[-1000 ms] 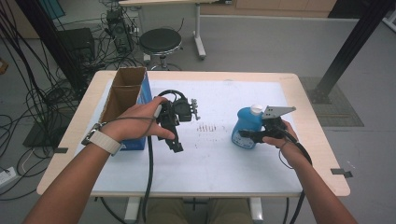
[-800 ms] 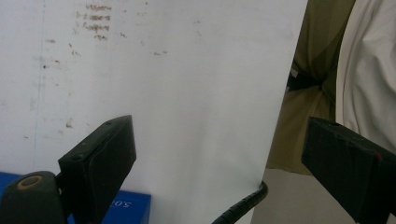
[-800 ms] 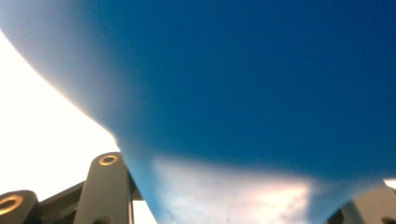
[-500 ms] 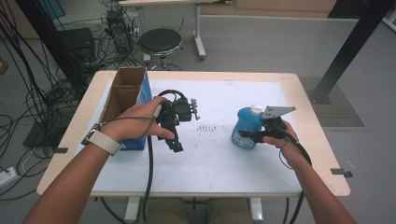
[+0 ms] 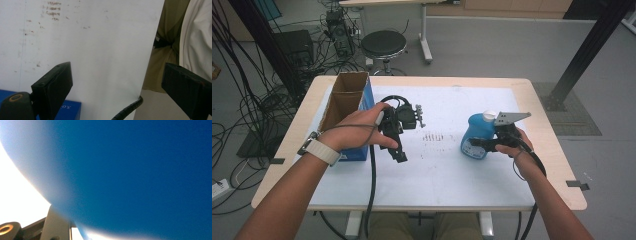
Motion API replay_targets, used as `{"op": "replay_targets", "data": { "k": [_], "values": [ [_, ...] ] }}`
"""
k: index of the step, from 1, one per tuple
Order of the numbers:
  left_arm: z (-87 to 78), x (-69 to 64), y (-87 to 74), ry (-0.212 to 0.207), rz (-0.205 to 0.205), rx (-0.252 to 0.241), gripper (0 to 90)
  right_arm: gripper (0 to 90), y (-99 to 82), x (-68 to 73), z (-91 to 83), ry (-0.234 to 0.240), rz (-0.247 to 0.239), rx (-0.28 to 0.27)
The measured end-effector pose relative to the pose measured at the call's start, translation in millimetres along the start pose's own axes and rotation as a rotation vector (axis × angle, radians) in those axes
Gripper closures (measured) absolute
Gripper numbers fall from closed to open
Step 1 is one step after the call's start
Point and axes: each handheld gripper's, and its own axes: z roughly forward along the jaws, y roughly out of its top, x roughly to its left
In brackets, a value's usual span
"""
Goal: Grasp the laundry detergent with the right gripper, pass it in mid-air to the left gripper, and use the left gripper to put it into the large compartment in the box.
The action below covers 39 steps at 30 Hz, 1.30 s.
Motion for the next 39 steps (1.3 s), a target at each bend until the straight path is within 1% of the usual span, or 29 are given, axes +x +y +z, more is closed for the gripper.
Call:
{"op": "replay_targets", "data": {
  "k": [3, 4, 5, 7, 9, 10, 11, 12, 13, 14, 15, 16, 17, 18, 20, 21, 22, 23, 24, 25, 27, 29, 32, 33, 35, 36, 37, 38, 39],
  "values": [
    [-1.2, -1.3, 0.7, 0.002, -0.004, -0.006, 10.5, 42.7, 4.7, -1.4, -8.4, 0.008, 0.001, -0.008],
    [-2.2, -1.3, 1.2, 0.003, 0.002, -0.002, 10.5, 42.7, 5.9, -1.6, -10.5, 0.011, -0.001, -0.007],
    [-2.9, -2.0, 1.5, 0.006, -0.002, -0.007, 10.5, 42.7, 7.0, -1.5, -12.6, 0.013, -0.003, -0.004],
    [-4.7, -2.0, 2.1, 0.009, 0.002, -0.005, 10.3, 42.7, 8.2, -1.2, -14.6, 0.017, -0.005, 0.000],
    [-8.0, -2.7, 3.7, 0.013, -0.001, -0.009, 10.1, 42.7, 12.2, 1.3, -19.9, 0.036, -0.010, 0.014],
    [-8.0, -2.7, 3.7, 0.013, -0.001, -0.009, 10.1, 42.7, 12.2, 1.3, -19.9, 0.036, -0.010, 0.014],
    [-10.4, -3.6, 5.5, 0.016, -0.001, -0.010, 10.1, 42.7, 16.0, 4.6, -23.3, 0.062, -0.010, 0.023],
    [-12.0, -4.0, 6.6, 0.019, 0.001, -0.009, 10.0, 42.7, 18.4, 6.8, -25.0, 0.076, -0.012, 0.030],
    [-12.0, -4.0, 6.6, 0.019, 0.001, -0.009, 10.0, 42.7, 18.4, 6.8, -25.0, 0.076, -0.012, 0.030],
    [-13.8, -4.3, 7.9, 0.020, 0.003, -0.007, 10.0, 42.7, 21.1, 9.2, -26.4, 0.090, -0.020, 0.036],
    [-17.5, -4.7, 10.9, 0.024, 0.012, 0.002, 9.9, 42.7, 27.1, 14.9, -28.9, 0.116, -0.035, 0.050],
    [-17.5, -4.7, 10.9, 0.024, 0.012, 0.002, 9.7, 42.7, 27.1, 14.9, -28.9, 0.116, -0.035, 0.050],
    [-19.9, -5.5, 13.0, 0.027, 0.016, 0.004, 9.7, 42.7, 30.3, 18.1, -30.1, 0.128, -0.041, 0.057],
    [-23.3, -6.4, 15.8, 0.027, 0.025, 0.005, 9.7, 42.7, 36.7, 24.2, -32.3, 0.150, -0.060, 0.063],
    [-24.9, -7.1, 17.6, 0.028, 0.027, 0.007, 9.7, 42.7, 43.1, 30.0, -34.2, 0.167, -0.081, 0.064],
    [-26.4, -7.9, 19.3, 0.031, 0.030, 0.012, 9.7, 42.7, 43.1, 30.0, -34.2, 0.167, -0.081, 0.064],
    [-27.9, -8.5, 20.9, 0.033, 0.033, 0.015, 9.7, 42.7, 46.3, 33.0, -35.0, 0.177, -0.091, 0.065],
    [-29.7, -9.1, 22.5, 0.034, 0.036, 0.018, 9.7, 42.7, 52.6, 39.0, -36.6, 0.196, -0.106, 0.068],
    [-33.3, -10.4, 25.3, 0.038, 0.041, 0.019, 9.6, 42.7, 55.5, 41.9, -37.1, 0.203, -0.113, 0.069],
    [-33.3, -10.4, 25.3, 0.038, 0.041, 0.019, 9.6, 42.7, 55.5, 41.9, -37.1, 0.203, -0.113, 0.069],
    [-38.3, -12.6, 29.0, 0.046, 0.048, 0.021, 9.6, 42.7, 63.2, 49.2, -37.8, 0.223, -0.137, 0.073],
    [-39.7, -13.5, 30.1, 0.046, 0.046, 0.023, 9.6, 42.7, 65.5, 51.8, -37.7, 0.231, -0.142, 0.076],
    [-44.5, -15.3, 33.8, 0.046, 0.047, 0.033, 9.5, 42.7, 72.5, 58.7, -36.4, 0.251, -0.167, 0.082],
    [-48.2, -16.9, 36.4, 0.051, 0.051, 0.029, 9.5, 42.7, 76.9, 63.3, -34.9, 0.268, -0.180, 0.082],
    [-50.7, -17.9, 38.3, 0.051, 0.056, 0.027, 9.5, 42.7, 78.9, 65.6, -34.0, 0.278, -0.184, 0.083],
    [-53.5, -19.5, 40.7, 0.054, 0.062, 0.023, 9.5, 42.7, 82.9, 70.3, -31.5, 0.296, -0.197, 0.086],
    [-54.8, -20.6, 42.1, 0.055, 0.063, 0.021, 9.5, 42.7, 84.8, 72.6, -29.9, 0.303, -0.207, 0.088],
    [-54.8, -20.6, 42.1, 0.055, 0.063, 0.021, 9.5, 42.7, 84.8, 72.6, -29.9, 0.303, -0.207, 0.088],
    [-57.5, -22.7, 44.6, 0.055, 0.068, 0.023, 9.5, 42.7, 88.1, 76.9, -26.1, 0.319, -0.219, 0.093]
  ]
}}
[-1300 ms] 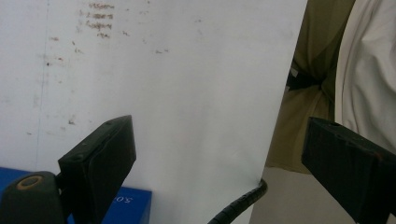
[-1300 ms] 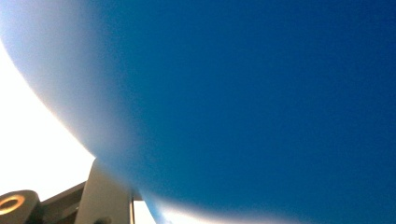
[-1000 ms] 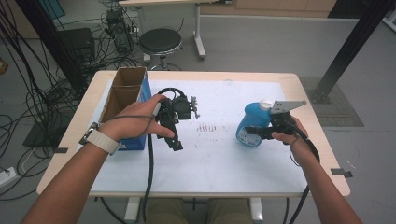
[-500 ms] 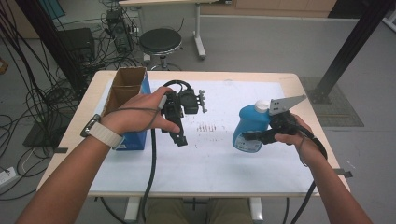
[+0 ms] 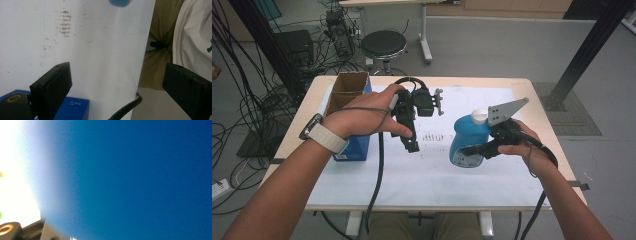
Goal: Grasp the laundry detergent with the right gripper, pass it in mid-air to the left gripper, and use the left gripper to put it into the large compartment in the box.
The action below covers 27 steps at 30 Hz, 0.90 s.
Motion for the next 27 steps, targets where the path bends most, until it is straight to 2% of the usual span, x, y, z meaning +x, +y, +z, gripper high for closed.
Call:
{"op": "replay_targets", "data": {
  "k": [10, 27],
  "values": [
    [-8.0, -6.2, 6.0, -0.004, 0.014, 0.010, 9.3, 42.8, 16.1, 5.8, 22.5, 0.064, -0.037, 0.009],
    [-17.3, -8.2, 17.0, -0.013, 0.038, 0.039, 9.3, 42.9, 30.7, 7.0, 51.6, 0.132, -0.055, 0.022]
  ]
}}
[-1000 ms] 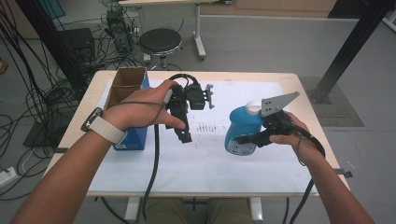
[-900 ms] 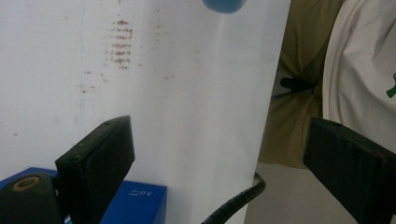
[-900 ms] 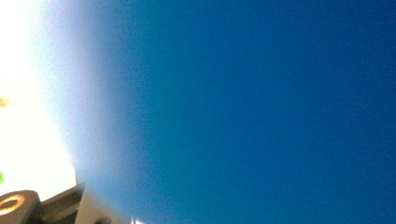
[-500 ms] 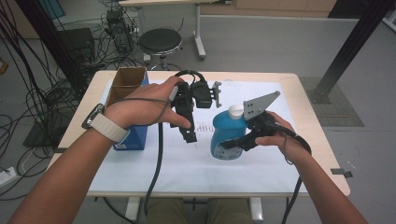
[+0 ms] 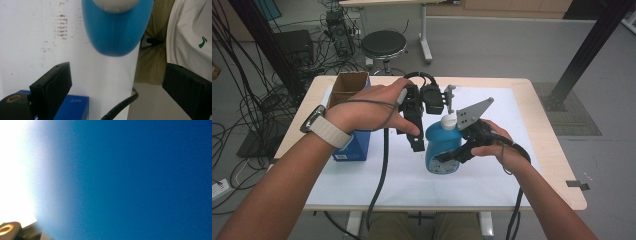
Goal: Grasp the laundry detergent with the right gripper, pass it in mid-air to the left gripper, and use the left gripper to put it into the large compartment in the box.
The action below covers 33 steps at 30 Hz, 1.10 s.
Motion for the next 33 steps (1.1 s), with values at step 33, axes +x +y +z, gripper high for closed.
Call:
{"op": "replay_targets", "data": {
  "k": [33],
  "values": [
    [0.6, 5.9, 30.9, -0.019, 0.019, 0.033, 8.0, 42.9, 5.9, -4.1, 25.7, 0.045, 0.006, 0.022]
  ]
}}
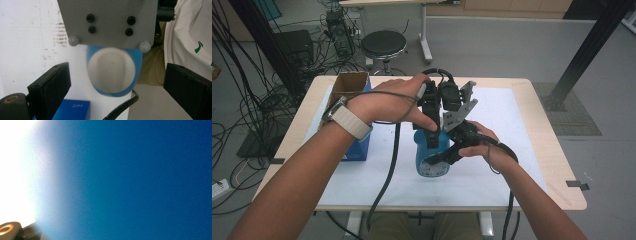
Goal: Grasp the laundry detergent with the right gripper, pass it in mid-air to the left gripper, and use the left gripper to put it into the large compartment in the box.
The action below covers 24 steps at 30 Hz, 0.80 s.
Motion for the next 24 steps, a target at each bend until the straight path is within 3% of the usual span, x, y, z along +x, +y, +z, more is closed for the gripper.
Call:
{"op": "replay_targets", "data": {
  "k": [24],
  "values": [
    [3.3, 1.6, 1.2, -0.003, -0.002, -0.009, 8.3, 42.9, -1.1, -1.2, -4.2, -0.012, 0.012, -0.007]
  ]
}}
